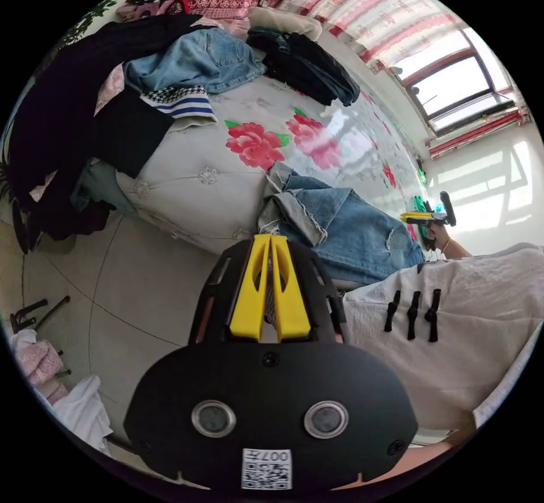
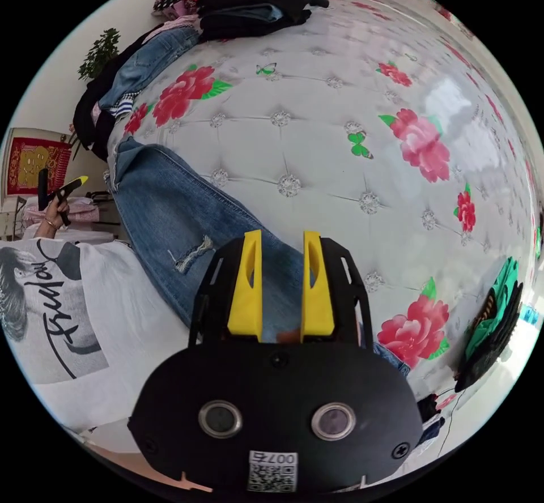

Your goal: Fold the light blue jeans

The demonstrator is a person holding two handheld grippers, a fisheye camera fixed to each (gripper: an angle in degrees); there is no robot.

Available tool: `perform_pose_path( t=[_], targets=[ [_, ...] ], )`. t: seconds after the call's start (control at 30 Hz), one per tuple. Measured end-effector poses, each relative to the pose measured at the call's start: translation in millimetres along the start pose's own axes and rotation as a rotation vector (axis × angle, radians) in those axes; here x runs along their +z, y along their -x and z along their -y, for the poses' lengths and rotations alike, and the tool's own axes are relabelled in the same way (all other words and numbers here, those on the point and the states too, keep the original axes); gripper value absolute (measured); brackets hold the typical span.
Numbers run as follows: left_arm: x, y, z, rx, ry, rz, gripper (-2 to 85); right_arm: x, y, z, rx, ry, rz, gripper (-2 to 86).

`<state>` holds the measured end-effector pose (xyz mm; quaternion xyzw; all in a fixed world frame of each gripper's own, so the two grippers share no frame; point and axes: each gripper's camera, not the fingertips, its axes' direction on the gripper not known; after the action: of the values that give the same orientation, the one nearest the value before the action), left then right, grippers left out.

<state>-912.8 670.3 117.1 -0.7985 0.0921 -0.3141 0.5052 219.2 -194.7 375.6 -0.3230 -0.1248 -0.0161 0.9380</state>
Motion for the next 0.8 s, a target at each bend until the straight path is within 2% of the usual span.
perform_pose_path(
  t=[0.1,0.17,0.27,0.33,0.47,0.53,0.6,0.7,0.73,0.8],
  targets=[
    [26.7,-33.7,22.7,0.113,0.071,0.023,12.2,19.5,11.1,9.4,-0.066,0.05,-0.007,6.6],
    [51.0,-48.9,36.6,0.155,0.132,0.07,14.5,26.5,16.0,9.1,-0.077,0.039,-0.016,6.1],
    [79.3,-78.3,61.2,0.242,0.197,0.225,14.5,27.2,21.1,-0.2,-0.054,0.003,-0.046,5.4],
    [85.8,-97.9,73.5,0.304,0.198,0.327,14.0,11.2,33.7,-21.2,-0.059,-0.093,0.009,5.1],
    [113.9,-119.9,88.6,0.388,0.29,0.511,12.3,17.7,68.3,-62.0,-0.132,-0.108,0.075,4.9],
    [118.5,-120.8,94.7,0.387,0.311,0.484,10.8,46.0,91.2,-83.9,-0.188,-0.034,0.123,5.0],
    [111.5,-113.0,109.4,0.275,0.316,0.46,5.5,71.9,104.9,-94.8,-0.222,0.038,0.141,5.4],
    [92.7,-105.8,125.1,0.165,0.299,0.353,1.0,104.0,120.4,-106.3,-0.287,0.114,0.053,4.5],
    [88.6,-105.2,127.6,0.15,0.293,0.335,0.8,105.8,121.6,-110.7,-0.283,0.073,-0.017,3.6],
    [71.9,-106.0,137.1,0.115,0.272,0.276,0.1,108.1,119.3,-112.8,-0.296,0.072,-0.033,2.3]
  ],
)
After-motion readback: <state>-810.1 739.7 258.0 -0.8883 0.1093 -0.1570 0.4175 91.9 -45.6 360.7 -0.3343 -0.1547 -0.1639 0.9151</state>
